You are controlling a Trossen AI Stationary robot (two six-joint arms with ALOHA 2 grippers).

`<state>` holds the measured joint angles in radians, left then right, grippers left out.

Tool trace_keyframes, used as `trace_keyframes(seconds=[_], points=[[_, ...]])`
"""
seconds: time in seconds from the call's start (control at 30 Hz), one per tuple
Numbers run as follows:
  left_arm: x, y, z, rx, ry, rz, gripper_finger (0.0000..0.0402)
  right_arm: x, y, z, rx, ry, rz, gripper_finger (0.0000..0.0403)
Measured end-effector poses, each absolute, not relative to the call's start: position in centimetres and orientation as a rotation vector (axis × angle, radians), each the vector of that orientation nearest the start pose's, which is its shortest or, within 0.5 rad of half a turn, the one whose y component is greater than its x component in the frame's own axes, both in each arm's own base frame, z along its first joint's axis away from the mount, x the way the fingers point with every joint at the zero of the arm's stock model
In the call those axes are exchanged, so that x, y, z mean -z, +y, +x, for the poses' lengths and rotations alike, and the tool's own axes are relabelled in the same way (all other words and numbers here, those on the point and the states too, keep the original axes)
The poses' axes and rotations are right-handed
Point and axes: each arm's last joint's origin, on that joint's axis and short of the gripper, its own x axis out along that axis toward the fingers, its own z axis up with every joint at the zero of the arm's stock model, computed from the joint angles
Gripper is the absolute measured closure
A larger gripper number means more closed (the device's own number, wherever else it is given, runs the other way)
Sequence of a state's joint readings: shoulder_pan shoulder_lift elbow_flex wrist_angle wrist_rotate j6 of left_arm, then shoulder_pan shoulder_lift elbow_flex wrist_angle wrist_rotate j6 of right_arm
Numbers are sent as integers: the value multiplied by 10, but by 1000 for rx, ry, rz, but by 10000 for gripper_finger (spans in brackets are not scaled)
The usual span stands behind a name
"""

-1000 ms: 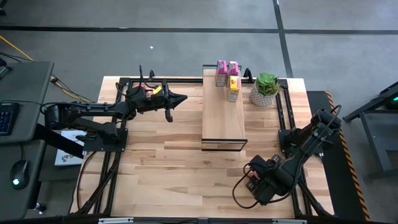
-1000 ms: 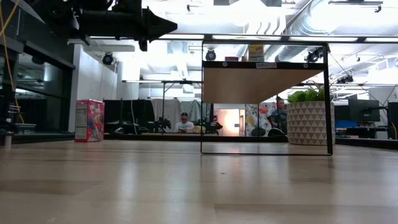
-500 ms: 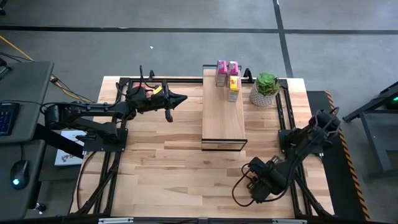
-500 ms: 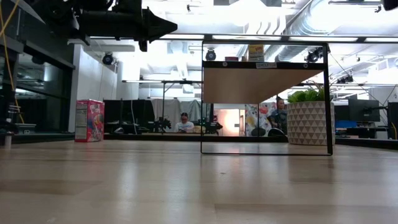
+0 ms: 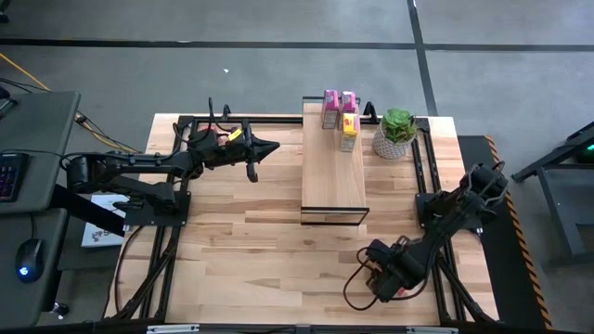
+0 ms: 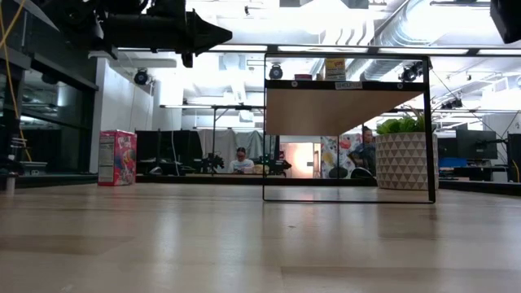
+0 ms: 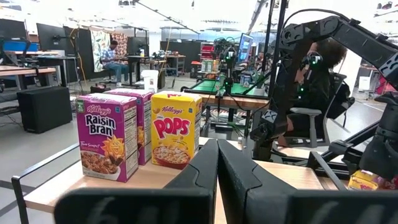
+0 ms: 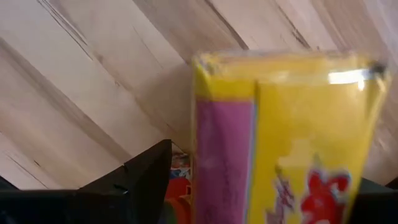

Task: Stack cereal on shelf
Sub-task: Put the yellow cereal box on the shelf aligned with the yellow cereal box

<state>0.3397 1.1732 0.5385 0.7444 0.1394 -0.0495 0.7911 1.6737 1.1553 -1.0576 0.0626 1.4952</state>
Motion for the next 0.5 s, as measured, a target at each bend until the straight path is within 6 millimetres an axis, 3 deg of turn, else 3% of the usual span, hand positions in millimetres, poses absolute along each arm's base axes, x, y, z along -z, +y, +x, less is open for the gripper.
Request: trace_keyframes(seconds=[0.23, 0.5], points=[[-260, 78, 234, -197, -112, -23, 401, -200, 200, 208, 571, 1421, 492, 167], [-261, 78, 233, -198, -111, -6, 402, -207, 203, 211, 510, 1451, 488, 270]])
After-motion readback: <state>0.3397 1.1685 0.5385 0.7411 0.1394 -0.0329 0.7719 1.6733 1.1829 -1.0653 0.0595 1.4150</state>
